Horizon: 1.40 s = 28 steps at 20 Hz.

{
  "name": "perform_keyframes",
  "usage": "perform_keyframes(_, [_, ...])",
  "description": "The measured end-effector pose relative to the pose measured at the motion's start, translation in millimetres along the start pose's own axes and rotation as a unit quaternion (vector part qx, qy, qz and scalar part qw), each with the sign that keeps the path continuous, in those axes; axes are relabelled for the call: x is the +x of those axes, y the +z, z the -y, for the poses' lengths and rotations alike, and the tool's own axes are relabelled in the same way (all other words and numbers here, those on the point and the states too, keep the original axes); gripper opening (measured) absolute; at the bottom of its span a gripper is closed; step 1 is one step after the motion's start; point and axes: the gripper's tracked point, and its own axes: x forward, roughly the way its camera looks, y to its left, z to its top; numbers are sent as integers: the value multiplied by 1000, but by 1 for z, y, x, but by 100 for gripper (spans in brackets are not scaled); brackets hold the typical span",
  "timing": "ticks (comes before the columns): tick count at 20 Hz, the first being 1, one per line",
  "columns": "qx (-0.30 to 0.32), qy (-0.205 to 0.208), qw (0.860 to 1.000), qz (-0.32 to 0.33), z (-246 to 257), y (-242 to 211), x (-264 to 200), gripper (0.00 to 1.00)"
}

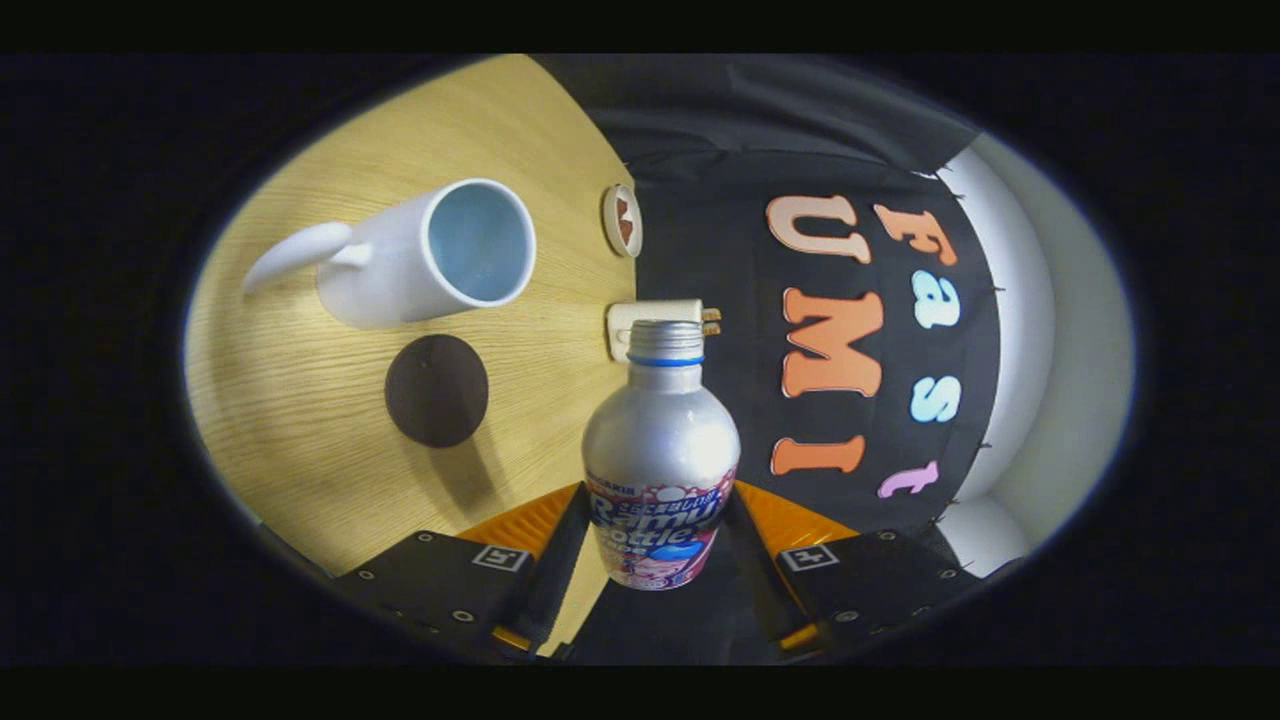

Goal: Take the bottle from table, then pour the juice into the cup, finally place the bottle on the coaster

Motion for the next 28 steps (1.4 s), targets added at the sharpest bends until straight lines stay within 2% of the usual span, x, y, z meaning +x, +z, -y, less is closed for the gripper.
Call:
perform_keyframes(5, [97, 1, 995, -3, 4, -9, 6, 76])
perform_keyframes(9, [184, 10, 983, 2, 5, -12, 10, 76])
perform_keyframes(13, [246, 16, 969, -8, 5, -23, 11, 76])
perform_keyframes(20, [368, 30, 929, 6, 9, -35, 15, 76])
perform_keyframes(26, [456, 57, 887, 47, 9, -15, 16, 76])
perform_keyframes(28, [490, 68, 867, 58, 8, -8, 18, 77])
